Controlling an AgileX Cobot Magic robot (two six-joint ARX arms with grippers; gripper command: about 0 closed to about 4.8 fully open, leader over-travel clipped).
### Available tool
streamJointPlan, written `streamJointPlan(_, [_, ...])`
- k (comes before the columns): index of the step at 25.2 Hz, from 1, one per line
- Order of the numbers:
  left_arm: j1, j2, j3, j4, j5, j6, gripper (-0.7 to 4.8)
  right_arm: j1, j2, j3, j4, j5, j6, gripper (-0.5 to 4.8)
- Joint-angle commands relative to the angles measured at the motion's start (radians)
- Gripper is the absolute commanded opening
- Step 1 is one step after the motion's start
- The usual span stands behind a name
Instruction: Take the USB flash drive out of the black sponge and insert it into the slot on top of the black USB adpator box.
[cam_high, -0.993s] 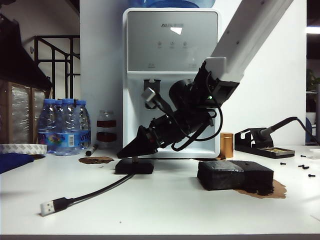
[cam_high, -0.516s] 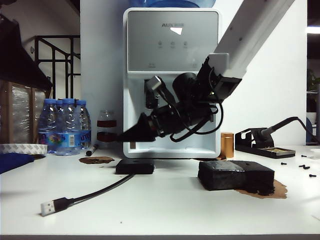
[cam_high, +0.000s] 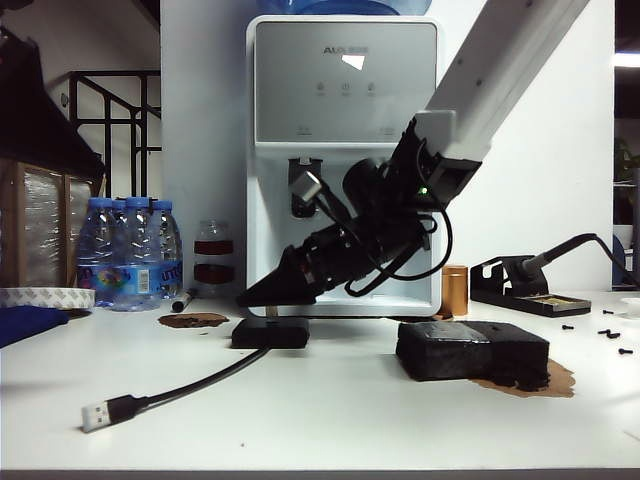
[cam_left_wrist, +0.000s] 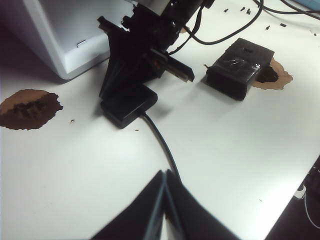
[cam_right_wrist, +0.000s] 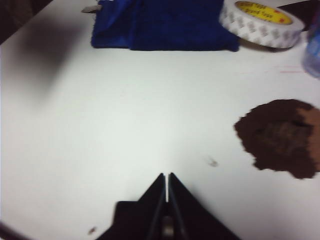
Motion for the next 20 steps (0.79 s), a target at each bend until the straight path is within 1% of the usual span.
streamJointPlan(1, [0.001, 0.000, -0.002, 0.003, 0.008, 0.006, -0.05, 0.005, 0.005, 0.002, 0.005, -0.057, 0.008, -0.04])
streamJointPlan(3, [0.001, 0.001, -0.002, -0.003, 0.011, 0.006, -0.05, 0.005, 0.009, 0.002, 0.005, -0.063, 0.009, -0.04])
streamJointPlan(4, [0.001, 0.001, -0.002, -0.010, 0.021, 0.006, -0.05, 0.005, 0.010, 0.001, 0.005, -0.068, 0.028, -0.04])
streamJointPlan(5, [0.001, 0.000, -0.002, -0.016, 0.033, 0.007, -0.05, 0.005, 0.010, 0.001, 0.006, -0.065, 0.029, -0.04])
streamJointPlan(11, [0.001, 0.001, -0.002, -0.023, 0.035, 0.033, -0.05, 0.005, 0.017, 0.001, 0.019, -0.030, 0.026, -0.04])
streamJointPlan(14, [0.001, 0.008, -0.002, -0.019, 0.065, 0.047, -0.05, 0.002, 0.026, 0.000, 0.009, -0.030, 0.026, -0.04])
streamJointPlan(20, [0.001, 0.083, -0.002, 0.053, 0.075, 0.074, -0.05, -0.006, 0.027, 0.000, -0.039, -0.030, 0.023, -0.04])
